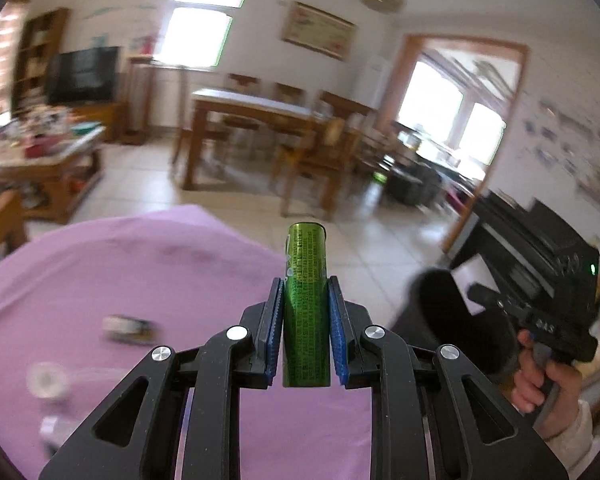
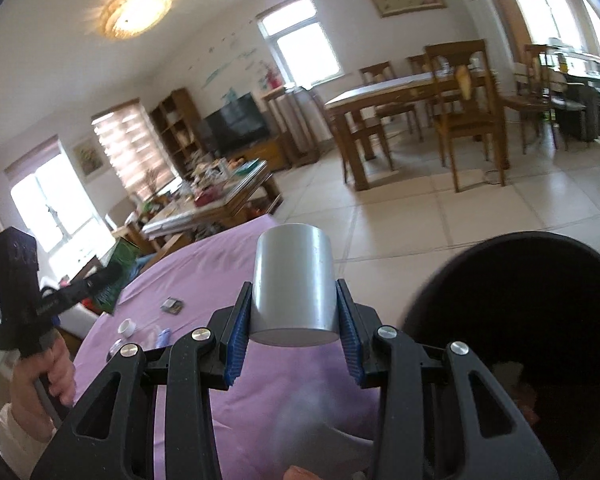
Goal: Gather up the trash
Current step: 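Carry the green can and white cup over the black bin and open both tools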
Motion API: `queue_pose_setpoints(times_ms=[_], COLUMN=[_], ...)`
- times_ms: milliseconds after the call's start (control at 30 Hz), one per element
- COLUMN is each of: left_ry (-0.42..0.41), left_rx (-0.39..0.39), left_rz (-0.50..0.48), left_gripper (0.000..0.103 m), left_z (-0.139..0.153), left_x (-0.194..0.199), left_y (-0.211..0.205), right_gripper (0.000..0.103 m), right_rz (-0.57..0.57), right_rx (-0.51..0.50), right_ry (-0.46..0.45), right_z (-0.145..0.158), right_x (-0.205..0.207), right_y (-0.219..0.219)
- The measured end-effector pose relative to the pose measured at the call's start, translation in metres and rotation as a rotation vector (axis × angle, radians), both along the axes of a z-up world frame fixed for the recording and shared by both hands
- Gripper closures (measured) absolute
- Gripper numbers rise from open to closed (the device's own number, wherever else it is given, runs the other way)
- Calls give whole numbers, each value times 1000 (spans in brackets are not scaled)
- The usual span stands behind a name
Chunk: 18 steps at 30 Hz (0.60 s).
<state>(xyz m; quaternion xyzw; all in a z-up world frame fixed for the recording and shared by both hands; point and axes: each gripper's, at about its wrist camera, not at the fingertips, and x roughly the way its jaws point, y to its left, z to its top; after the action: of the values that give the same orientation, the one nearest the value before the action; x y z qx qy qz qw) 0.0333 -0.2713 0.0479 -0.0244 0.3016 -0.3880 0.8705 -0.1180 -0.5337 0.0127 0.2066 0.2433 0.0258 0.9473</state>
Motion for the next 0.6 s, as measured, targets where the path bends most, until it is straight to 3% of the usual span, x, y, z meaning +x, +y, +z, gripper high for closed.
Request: queue_pose_setpoints(times_ms=[233,467,600], left_ry=[46,127,134], left_rx=[-26,-2,38], left_rz=[-223,-353,-410], left_gripper=[81,81,81], left_z=[-27,-72,-93], left_x=[-36,-54,-64], left_y=[-121,-226,-273], right_gripper=[64,64,63], right_rz=[-156,-282,-313], right_rx=[58,80,107], right_ry=[-22,5,23], right_z=[-14,-37,-52], right_x=[-42,-63,-72], right_y=[-68,-114,-128])
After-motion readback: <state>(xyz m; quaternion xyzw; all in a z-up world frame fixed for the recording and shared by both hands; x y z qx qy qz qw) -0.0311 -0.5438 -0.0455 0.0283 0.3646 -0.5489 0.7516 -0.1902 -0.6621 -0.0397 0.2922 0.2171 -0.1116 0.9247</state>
